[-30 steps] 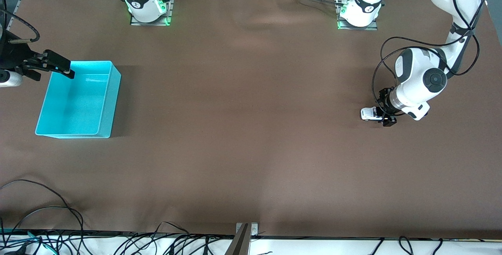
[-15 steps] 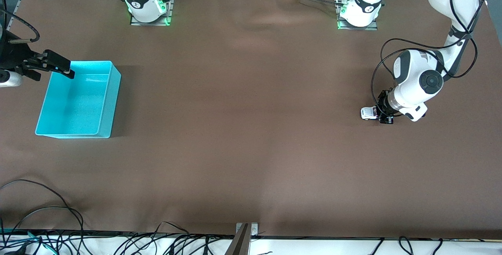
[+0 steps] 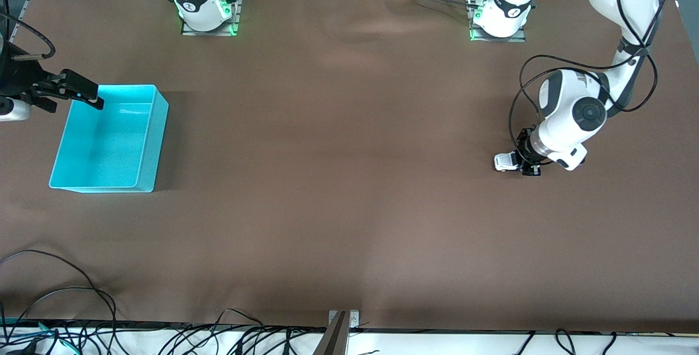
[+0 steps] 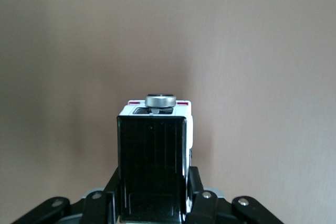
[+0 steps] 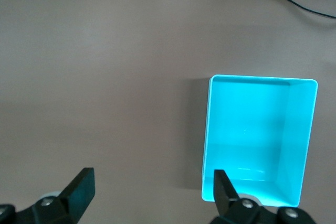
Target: Wind and store white jeep toy
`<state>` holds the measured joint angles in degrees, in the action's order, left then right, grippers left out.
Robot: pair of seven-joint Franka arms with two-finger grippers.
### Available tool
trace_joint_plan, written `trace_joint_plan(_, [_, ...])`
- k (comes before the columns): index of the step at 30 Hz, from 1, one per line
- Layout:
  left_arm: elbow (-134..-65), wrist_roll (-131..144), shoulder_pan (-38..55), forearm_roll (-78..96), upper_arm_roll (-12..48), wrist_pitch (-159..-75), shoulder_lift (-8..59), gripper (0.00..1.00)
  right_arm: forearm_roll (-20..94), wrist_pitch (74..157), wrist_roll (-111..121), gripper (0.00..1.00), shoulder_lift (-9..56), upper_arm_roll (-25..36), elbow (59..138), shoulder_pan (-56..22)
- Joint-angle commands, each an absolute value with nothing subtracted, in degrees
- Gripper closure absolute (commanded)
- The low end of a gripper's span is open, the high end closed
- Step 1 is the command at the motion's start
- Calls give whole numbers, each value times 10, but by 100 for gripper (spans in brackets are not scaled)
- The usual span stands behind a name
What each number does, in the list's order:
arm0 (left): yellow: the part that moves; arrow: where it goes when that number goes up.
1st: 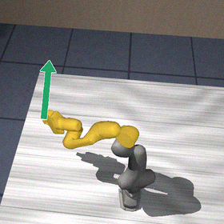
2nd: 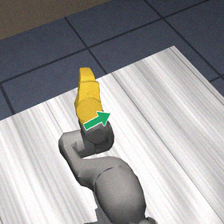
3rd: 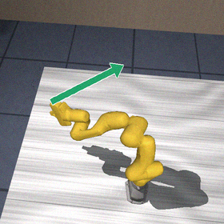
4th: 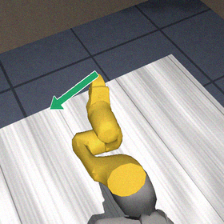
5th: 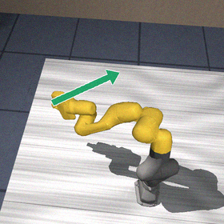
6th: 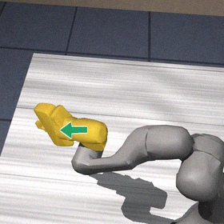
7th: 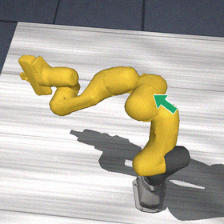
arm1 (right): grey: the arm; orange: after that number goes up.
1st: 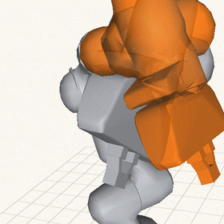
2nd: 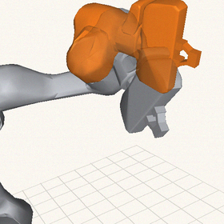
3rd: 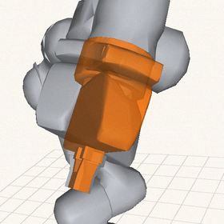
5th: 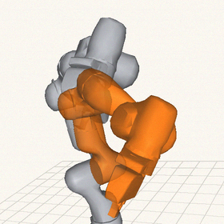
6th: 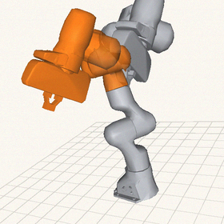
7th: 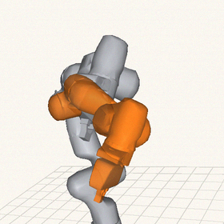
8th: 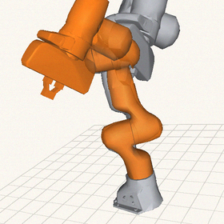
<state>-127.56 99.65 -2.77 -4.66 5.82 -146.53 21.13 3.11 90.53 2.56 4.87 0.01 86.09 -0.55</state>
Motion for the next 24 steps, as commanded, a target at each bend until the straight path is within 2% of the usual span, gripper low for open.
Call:
trace_joint_plan(1, [-1275, 1034, 13, -62, 57, -1449, 199, 95, 41, 898, 25, 0, 50, 2, 848, -4])
trace_joint_plan(8, [-1275, 1046, 23, -61, 78, -1449, 207, 97, 41, 898, 24, 0, 50, 2, 848, -4])
trace_joint_plan(24, [-1274, 1069, 35, -62, 78, -1456, 239, 97, 41, 899, 25, 0, 50, 2, 848, -4])
